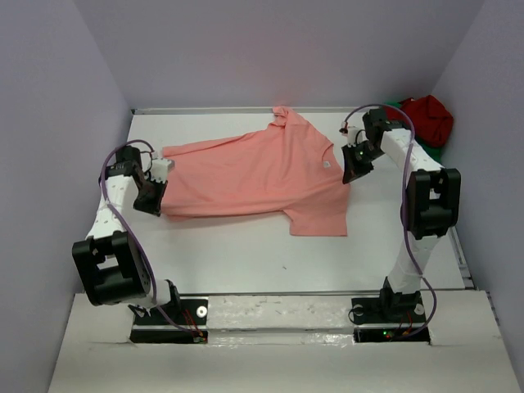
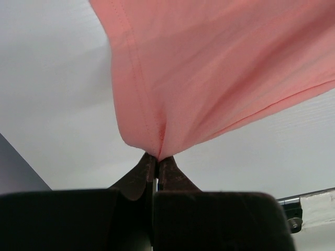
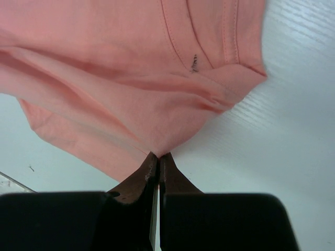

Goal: Fold and stack the t-shirts
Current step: Flatten out the tshirt

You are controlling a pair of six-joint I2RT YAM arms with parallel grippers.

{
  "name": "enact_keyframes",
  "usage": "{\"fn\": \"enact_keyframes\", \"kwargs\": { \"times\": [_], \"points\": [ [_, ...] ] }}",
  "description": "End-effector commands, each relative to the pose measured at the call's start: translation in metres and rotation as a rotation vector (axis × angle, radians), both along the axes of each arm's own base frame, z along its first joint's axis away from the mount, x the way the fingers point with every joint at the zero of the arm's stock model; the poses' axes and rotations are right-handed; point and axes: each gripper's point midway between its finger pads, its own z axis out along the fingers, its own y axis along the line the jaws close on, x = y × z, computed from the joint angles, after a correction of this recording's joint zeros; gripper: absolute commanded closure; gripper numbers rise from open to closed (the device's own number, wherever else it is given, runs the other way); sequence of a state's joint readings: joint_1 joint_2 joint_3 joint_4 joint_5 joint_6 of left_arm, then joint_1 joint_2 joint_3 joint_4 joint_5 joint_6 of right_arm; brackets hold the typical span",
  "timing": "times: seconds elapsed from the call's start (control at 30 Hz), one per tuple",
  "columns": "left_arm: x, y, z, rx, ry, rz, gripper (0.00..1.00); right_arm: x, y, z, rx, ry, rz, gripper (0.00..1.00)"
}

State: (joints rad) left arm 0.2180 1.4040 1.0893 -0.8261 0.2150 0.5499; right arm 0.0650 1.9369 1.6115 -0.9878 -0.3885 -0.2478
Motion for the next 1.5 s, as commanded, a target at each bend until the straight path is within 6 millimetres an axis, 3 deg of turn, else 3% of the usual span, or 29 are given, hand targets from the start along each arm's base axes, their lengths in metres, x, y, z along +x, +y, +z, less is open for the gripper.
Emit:
{"fn": "enact_keyframes", "kwargs": {
  "times": [0.0, 0.23, 0.37, 0.43, 0.57, 0.6, 0.7, 0.73, 0.83, 0.87, 0.9, 0.97, 1.0, 1.03, 1.07, 1.1, 1.13, 1.17, 1.2, 1.23, 1.3, 1.33, 1.4, 1.47],
  "points": [
    [0.011, 0.001, 0.007, -0.011, -0.023, 0.020, 1.00, 0.014, 0.004, 0.015, 0.026, -0.027, 0.010, 1.00],
    [0.016, 0.002, 0.015, -0.006, -0.042, 0.024, 1.00, 0.021, 0.001, 0.026, 0.009, -0.064, 0.010, 1.00],
    [0.034, 0.010, 0.045, 0.036, -0.130, 0.044, 1.00, 0.030, -0.002, 0.045, -0.009, -0.128, 0.007, 1.00],
    [0.043, 0.019, 0.062, 0.080, -0.187, 0.068, 1.00, 0.041, -0.005, 0.064, -0.023, -0.194, -0.002, 1.00],
    [0.079, 0.032, 0.130, 0.139, -0.432, 0.132, 1.00, 0.069, -0.004, 0.121, -0.017, -0.393, -0.015, 1.00],
    [0.089, 0.031, 0.151, 0.133, -0.520, 0.138, 1.00, 0.081, -0.007, 0.149, -0.028, -0.477, -0.027, 1.00],
    [0.110, 0.026, 0.206, 0.104, -0.701, 0.140, 1.00, 0.103, -0.013, 0.188, -0.058, -0.596, -0.053, 1.00],
    [0.121, 0.028, 0.235, 0.103, -0.794, 0.161, 1.00, 0.113, -0.019, 0.223, -0.081, -0.694, -0.076, 1.00],
    [0.139, 0.027, 0.276, 0.067, -0.885, 0.176, 1.00, 0.126, -0.026, 0.264, -0.111, -0.808, -0.108, 1.00],
    [0.139, 0.024, 0.310, 0.056, -0.959, 0.175, 1.00, 0.124, -0.028, 0.293, -0.111, -0.883, -0.113, 1.00],
    [0.143, 0.016, 0.313, 0.013, -0.952, 0.157, 1.00, 0.123, -0.029, 0.305, -0.114, -0.918, -0.118, 1.00],
    [0.138, 0.006, 0.345, -0.023, -1.012, 0.126, 1.00, 0.109, -0.029, 0.330, -0.109, -0.977, -0.114, 1.00],
    [0.132, -0.007, 0.351, -0.059, -1.018, 0.073, 1.00, 0.093, -0.029, 0.356, -0.100, -1.044, -0.114, 1.00],
    [0.126, -0.013, 0.358, -0.073, -1.035, 0.042, 1.00, 0.096, -0.028, 0.341, -0.101, -1.005, -0.110, 1.00],
    [0.121, -0.018, 0.355, -0.085, -1.034, 0.016, 1.00, 0.076, -0.028, 0.368, -0.088, -1.076, -0.108, 1.00],
    [0.113, -0.025, 0.358, -0.092, -1.053, -0.022, 1.00, 0.070, -0.028, 0.354, -0.092, -1.044, -0.098, 1.00],
    [0.090, -0.039, 0.380, -0.092, -1.136, -0.100, 1.00, 0.063, -0.028, 0.361, -0.086, -1.071, -0.097, 1.00],
    [0.085, -0.043, 0.367, -0.101, -1.127, -0.119, 1.00, 0.038, -0.029, 0.382, -0.080, -1.126, -0.101, 1.00],
    [0.073, -0.048, 0.382, -0.097, -1.201, -0.151, 1.00, 0.031, -0.030, 0.376, -0.084, -1.115, -0.100, 1.00],
    [0.045, -0.056, 0.400, -0.089, -1.275, -0.169, 1.00, 0.021, -0.033, 0.383, -0.091, -1.137, -0.113, 1.00],
    [0.025, -0.063, 0.405, -0.093, -1.309, -0.185, 1.00, -0.013, -0.038, 0.409, -0.095, -1.209, -0.134, 1.00],
    [0.008, -0.067, 0.412, -0.092, -1.337, -0.189, 1.00, -0.022, -0.040, 0.411, -0.102, -1.219, -0.145, 1.00],
    [-0.009, -0.071, 0.417, -0.094, -1.363, -0.195, 1.00, -0.054, -0.045, 0.433, -0.100, -1.287, -0.170, 1.00],
    [-0.017, -0.073, 0.420, -0.100, -1.380, -0.189, 1.00, -0.071, -0.049, 0.443, -0.105, -1.324, -0.188, 1.00]
  ]
}}
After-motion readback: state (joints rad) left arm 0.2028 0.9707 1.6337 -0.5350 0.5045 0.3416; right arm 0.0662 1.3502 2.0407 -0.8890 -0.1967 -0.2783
